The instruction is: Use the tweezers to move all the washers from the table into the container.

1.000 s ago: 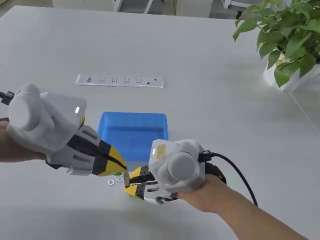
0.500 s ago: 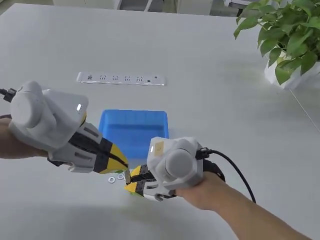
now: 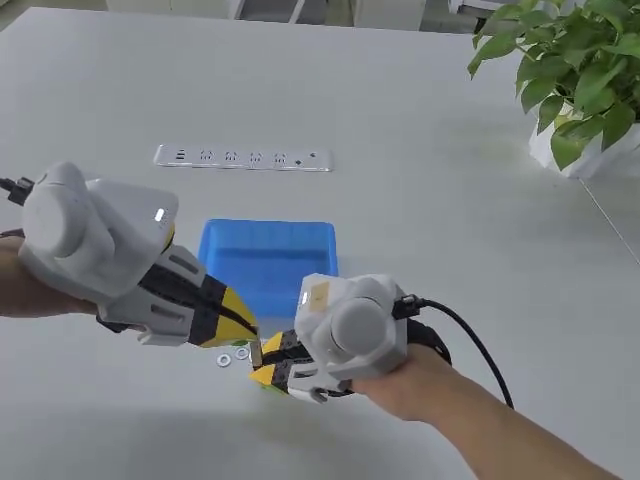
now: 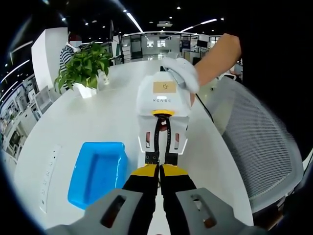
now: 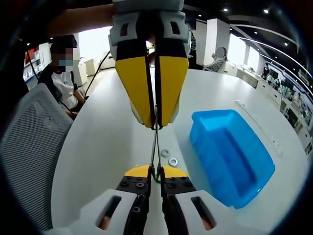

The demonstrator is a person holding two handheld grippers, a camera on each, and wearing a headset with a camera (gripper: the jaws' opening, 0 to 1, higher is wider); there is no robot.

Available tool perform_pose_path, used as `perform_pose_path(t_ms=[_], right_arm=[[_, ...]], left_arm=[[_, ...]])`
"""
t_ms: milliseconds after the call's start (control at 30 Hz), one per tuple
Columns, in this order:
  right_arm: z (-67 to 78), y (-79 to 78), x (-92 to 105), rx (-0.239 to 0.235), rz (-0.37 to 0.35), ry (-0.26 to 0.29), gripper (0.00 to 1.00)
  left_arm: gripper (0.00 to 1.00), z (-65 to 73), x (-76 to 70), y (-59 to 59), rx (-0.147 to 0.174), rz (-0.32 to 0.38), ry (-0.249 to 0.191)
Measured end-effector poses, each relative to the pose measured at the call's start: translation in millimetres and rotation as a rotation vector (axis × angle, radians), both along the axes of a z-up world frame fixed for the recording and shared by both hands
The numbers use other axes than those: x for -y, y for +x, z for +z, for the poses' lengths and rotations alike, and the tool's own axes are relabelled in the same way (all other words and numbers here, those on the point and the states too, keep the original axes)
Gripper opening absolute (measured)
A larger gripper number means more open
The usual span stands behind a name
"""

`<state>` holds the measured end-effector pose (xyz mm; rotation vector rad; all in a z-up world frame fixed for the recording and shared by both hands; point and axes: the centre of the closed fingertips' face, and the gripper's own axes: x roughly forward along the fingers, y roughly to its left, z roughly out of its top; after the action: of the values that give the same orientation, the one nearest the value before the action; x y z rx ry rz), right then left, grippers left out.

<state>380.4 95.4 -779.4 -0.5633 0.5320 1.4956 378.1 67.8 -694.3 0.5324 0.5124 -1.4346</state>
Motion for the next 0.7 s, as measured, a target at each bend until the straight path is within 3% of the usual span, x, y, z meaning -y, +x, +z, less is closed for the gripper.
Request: perform_pose_path(t_ms=[200,500,700], right_arm=[[4.7,0.1,-0.7,0.003,-0.003,0.010,0.08],[14.9,-2.3,-2.3,0.014,0.011,0.007,0.08],[25.1,-3.0,-3.5,0.011,0.020,0.016,0.08]], left_arm=[[0.07,5.0,0.0,0.6,0.001,0.013,-0.014],[0.16,26.3,-4.0,4.5,0.010,0.059,-0.074],[0.23,34.5,-12.2,6.6,0.008,0.099,-0.088]])
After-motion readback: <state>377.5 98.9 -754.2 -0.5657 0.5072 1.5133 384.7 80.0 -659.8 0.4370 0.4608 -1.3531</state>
